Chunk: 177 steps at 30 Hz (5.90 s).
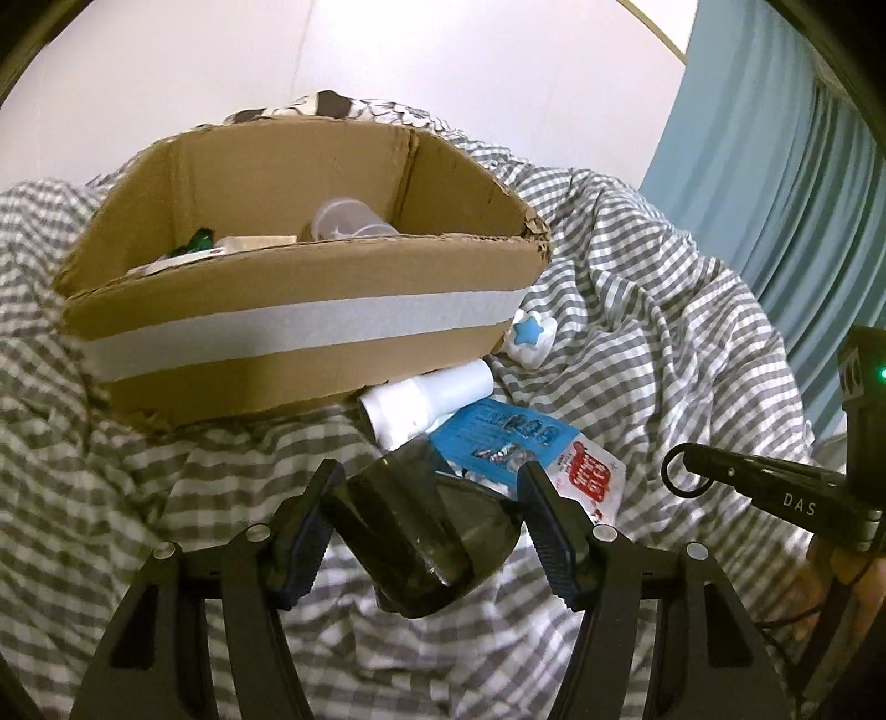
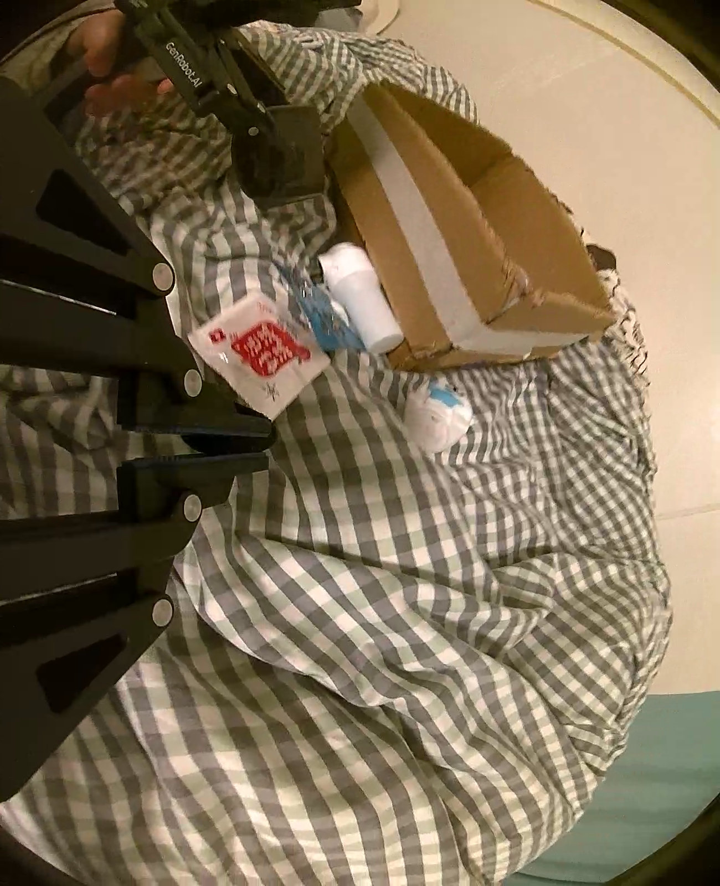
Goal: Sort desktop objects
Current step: 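Grasp the black object with the left gripper, then carry the black object with the left gripper into the box and release, then move both grippers back over the remaining bedspread items, then grasp the silver blister pack with the left gripper while the right gripper grasps the red snack packet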
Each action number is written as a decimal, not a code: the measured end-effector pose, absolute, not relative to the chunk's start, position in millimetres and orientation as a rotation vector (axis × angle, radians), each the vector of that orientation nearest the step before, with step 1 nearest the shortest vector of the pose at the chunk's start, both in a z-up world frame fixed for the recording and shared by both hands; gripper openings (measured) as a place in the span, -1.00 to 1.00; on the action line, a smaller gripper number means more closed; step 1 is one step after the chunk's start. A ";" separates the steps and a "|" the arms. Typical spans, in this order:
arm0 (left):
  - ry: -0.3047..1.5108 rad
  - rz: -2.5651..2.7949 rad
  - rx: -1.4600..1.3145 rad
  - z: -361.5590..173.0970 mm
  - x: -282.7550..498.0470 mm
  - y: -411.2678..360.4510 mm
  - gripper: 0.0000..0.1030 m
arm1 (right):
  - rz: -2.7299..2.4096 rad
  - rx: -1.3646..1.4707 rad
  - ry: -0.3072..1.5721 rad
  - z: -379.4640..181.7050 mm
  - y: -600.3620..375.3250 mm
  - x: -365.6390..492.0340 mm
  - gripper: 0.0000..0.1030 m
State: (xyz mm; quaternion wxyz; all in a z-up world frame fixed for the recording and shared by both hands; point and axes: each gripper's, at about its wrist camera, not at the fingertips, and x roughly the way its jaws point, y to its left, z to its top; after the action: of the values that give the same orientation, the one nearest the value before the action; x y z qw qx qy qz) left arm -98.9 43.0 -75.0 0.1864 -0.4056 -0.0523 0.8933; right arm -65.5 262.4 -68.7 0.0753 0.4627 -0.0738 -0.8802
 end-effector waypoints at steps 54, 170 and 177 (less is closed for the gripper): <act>-0.301 2.710 -0.997 11.7 -276.4 -64.1 0.29 | -2.440 1.100 0.053 47.0 69.6 -238.4 -0.90; -0.100 2.500 -1.053 -52.9 -98.7 95.6 -0.84 | -2.591 1.271 -0.022 -54.6 224.9 -76.9 -0.29; -0.111 2.532 -0.959 -8.3 -94.5 72.3 -0.84 | -2.600 1.202 0.025 -21.4 202.7 -61.4 -0.30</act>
State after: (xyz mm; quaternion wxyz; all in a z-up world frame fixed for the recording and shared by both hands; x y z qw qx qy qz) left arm -94.5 72.3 -8.3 0.2144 -0.3456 -0.0400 0.9127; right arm -61.4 202.7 -21.4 0.1383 0.4155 0.0088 -0.8990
